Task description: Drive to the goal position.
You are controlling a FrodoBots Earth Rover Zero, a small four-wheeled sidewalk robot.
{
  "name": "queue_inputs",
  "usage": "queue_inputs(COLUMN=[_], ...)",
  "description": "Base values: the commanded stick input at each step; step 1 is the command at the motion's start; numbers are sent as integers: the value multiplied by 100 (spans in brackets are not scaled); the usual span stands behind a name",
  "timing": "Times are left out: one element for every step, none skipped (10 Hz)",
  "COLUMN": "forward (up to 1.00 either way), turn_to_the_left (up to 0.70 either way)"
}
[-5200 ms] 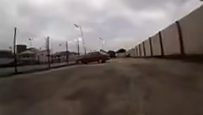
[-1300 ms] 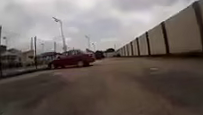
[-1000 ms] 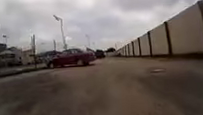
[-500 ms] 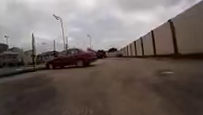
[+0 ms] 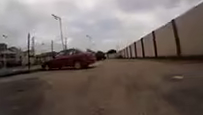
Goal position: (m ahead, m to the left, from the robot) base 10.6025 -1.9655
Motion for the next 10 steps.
queue_inputs(forward=[100,100,100,100,100,100,100,100,100,100], turn_to_the_left=[0,0,0,0,0,0,0,0,0,0])
